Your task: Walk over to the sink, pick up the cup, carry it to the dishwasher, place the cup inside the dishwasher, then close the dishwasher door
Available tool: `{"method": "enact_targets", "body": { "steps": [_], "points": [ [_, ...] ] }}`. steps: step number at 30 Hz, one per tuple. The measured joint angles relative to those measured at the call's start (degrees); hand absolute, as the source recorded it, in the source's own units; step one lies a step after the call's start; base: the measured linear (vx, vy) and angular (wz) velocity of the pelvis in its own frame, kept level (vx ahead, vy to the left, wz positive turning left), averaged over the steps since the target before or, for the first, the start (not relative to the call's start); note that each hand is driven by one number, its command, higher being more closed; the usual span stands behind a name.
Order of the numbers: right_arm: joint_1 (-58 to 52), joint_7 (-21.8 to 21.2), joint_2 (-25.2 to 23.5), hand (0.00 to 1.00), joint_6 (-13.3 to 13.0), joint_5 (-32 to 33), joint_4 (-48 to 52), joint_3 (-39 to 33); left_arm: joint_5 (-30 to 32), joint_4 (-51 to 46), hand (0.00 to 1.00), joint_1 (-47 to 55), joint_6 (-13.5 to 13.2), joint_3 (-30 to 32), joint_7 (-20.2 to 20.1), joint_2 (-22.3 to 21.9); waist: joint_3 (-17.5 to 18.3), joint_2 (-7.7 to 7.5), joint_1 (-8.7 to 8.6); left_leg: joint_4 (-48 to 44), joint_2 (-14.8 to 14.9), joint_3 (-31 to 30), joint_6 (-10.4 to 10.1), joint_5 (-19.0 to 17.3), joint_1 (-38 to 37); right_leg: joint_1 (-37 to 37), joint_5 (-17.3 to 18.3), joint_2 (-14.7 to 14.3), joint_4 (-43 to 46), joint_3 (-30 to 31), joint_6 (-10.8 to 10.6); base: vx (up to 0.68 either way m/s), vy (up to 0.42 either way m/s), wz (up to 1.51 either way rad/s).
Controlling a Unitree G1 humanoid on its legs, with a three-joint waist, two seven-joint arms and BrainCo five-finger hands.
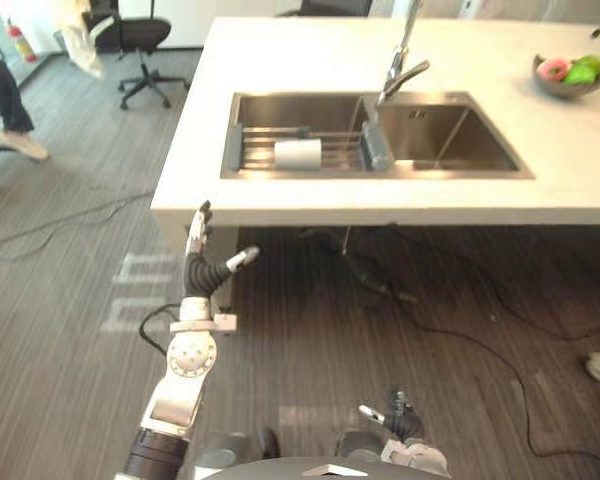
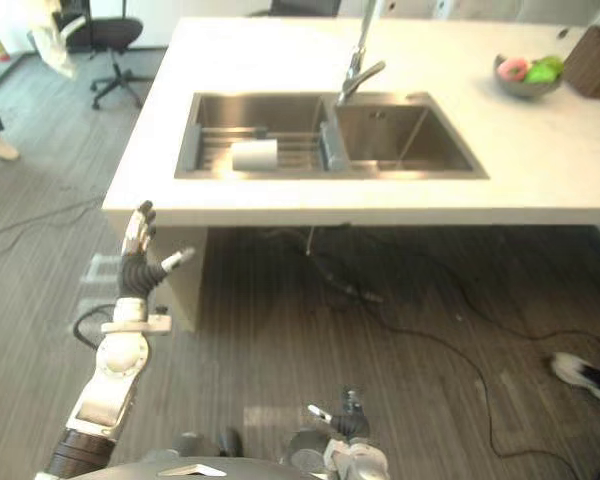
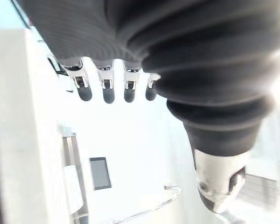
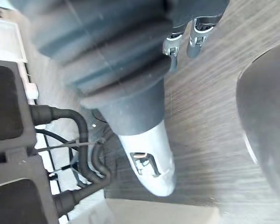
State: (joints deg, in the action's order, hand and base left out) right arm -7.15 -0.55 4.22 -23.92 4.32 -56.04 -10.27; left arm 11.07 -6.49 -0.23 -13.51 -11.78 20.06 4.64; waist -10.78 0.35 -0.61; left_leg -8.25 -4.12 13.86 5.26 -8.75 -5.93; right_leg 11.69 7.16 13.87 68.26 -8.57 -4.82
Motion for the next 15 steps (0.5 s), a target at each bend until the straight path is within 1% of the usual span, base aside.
{"method": "enact_targets", "body": {
  "steps": [1,2,3,4,5,6,7,8,9,10,11,12,13,14,15],
  "points": [
    [0.01,0.57,-0.18,0.00,-0.25,-0.01,0.71,0.01,2.35,-0.01,0.00,-1.97,1.01,-1.01,1.54,0.18,0.01,-0.03,-0.87,0.50,0.59,-0.45,-0.16,0.00,-1.94,3.11,2.36,-0.09,-3.73,-1.79,0.52,0.37,-0.072,0.38],
    [-0.02,1.47,-0.50,0.00,-0.64,-0.01,1.12,-0.01,4.78,-0.13,0.00,-4.19,2.29,-2.34,2.59,0.52,-0.01,0.04,-1.66,0.54,1.51,-1.60,-1.09,-0.55,-3.44,4.82,3.93,-0.30,-11.85,-4.09,0.80,0.38,-0.104,0.47],
    [-0.02,2.05,-0.72,0.00,-0.79,-0.06,1.16,-0.01,5.56,-0.27,0.00,-5.40,2.91,-2.88,2.76,0.83,-0.04,0.08,-1.99,0.54,2.00,-2.42,-1.76,-0.95,-4.05,5.08,4.22,-0.48,-17.31,-5.22,1.07,0.33,-0.117,0.50],
    [-0.01,2.66,-1.17,0.00,-0.86,-0.16,1.16,-0.27,6.25,-0.82,0.00,-6.87,3.65,-3.58,3.05,1.44,-0.04,0.08,-2.43,0.35,3.15,-3.40,-3.07,-1.80,-4.83,5.05,3.95,-1.44,-26.52,-5.64,1.55,0.43,-0.219,0.55],
    [-0.04,3.99,-1.88,0.00,-0.73,-0.82,1.14,-1.01,6.71,-2.28,0.00,-8.33,4.01,-4.30,3.20,2.61,0.05,-0.07,-2.78,-0.64,5.24,-5.07,-5.67,-3.64,-6.09,3.86,0.98,-3.66,-40.69,-3.68,2.67,0.52,-0.307,0.59],
    [-0.14,4.92,-1.99,0.00,-0.62,-1.40,1.17,-1.12,6.78,-3.11,0.00,-8.58,4.13,-4.54,3.11,2.82,0.10,-0.14,-2.77,-2.13,6.54,-5.92,-7.34,-5.32,-6.70,3.16,-2.34,-4.94,-46.39,-0.82,3.38,0.53,-0.338,0.52],
    [-0.34,5.04,-2.01,0.00,-0.61,-1.62,1.21,-1.01,6.75,-3.86,0.00,-8.51,4.33,-4.55,3.03,2.80,0.22,-0.34,-2.71,-3.44,7.13,-6.37,-8.17,-6.84,-7.01,2.72,-5.01,-5.47,-48.35,1.04,3.66,0.44,-0.355,0.55],
    [-1.55,5.78,-2.54,0.00,-0.09,-2.27,1.51,-0.12,6.75,-4.90,0.00,-8.12,4.38,-4.56,2.77,2.81,1.49,-1.95,-2.56,-6.10,7.46,-7.43,-9.49,-10.25,-7.39,2.12,-13.56,-5.32,-48.44,4.64,4.40,0.47,-0.412,0.43],
    [-1.60,6.74,-2.10,0.00,1.42,-2.58,1.55,0.77,6.75,-5.74,0.00,-6.47,4.33,-4.31,2.59,1.78,3.08,-1.27,-1.77,-8.58,9.45,-7.90,-11.16,-13.46,-7.81,1.84,-6.75,-6.64,-45.85,5.44,-0.96,0.47,-0.407,0.23],
    [-1.24,7.26,-1.43,0.00,2.14,-2.74,1.93,1.03,6.73,-5.92,0.00,-5.62,4.38,-4.46,2.29,0.64,3.44,0.55,-1.39,-9.70,11.84,-7.51,-12.12,-14.28,-8.01,1.84,-5.48,-8.43,-44.71,4.60,0.19,0.45,-0.361,0.02],
    [-1.19,7.71,-0.27,0.00,3.25,-4.26,3.04,1.21,6.75,-6.19,0.00,-4.84,4.59,-5.32,1.12,-0.60,3.91,2.59,-1.20,-11.16,13.92,-7.39,-12.95,-13.94,-8.08,2.15,-2.82,-9.85,-42.73,3.27,1.00,0.41,-0.330,-0.02],
    [-0.85,7.45,0.38,0.00,4.64,-5.09,3.37,1.40,6.74,-6.56,0.00,-4.60,5.09,-6.67,0.00,-1.15,3.96,3.26,-0.94,-12.73,14.66,-7.35,-13.30,-11.85,-7.92,2.06,-0.70,-10.48,-41.12,3.06,1.93,0.38,-0.340,0.02],
    [-0.72,7.30,0.54,0.00,5.43,-5.61,3.39,1.54,6.70,-6.69,0.00,-4.49,5.64,-7.04,-0.62,-1.36,4.08,3.45,-0.88,-14.37,14.87,-7.43,-12.96,-10.50,-7.44,1.71,0.03,-10.86,-41.01,3.19,2.27,0.36,-0.362,-0.13],
    [-0.43,7.15,0.90,0.00,6.60,-7.05,3.46,2.09,6.70,-6.86,0.00,-4.48,6.79,-7.50,-1.55,-1.37,4.20,3.65,-1.02,-20.83,15.76,-7.54,-12.18,-7.28,-4.63,0.14,0.92,-11.59,-42.08,3.20,3.05,0.31,-0.339,-0.14],
    [-0.47,7.03,1.04,0.00,7.52,-7.28,3.47,2.26,6.70,-6.94,0.00,-4.47,7.70,-8.09,-1.88,-1.49,4.20,3.64,-1.40,-30.43,17.42,-7.52,-9.37,-2.13,0.22,-2.32,1.17,-12.68,-44.75,3.08,3.85,0.35,-0.356,-0.09]
  ]
}}
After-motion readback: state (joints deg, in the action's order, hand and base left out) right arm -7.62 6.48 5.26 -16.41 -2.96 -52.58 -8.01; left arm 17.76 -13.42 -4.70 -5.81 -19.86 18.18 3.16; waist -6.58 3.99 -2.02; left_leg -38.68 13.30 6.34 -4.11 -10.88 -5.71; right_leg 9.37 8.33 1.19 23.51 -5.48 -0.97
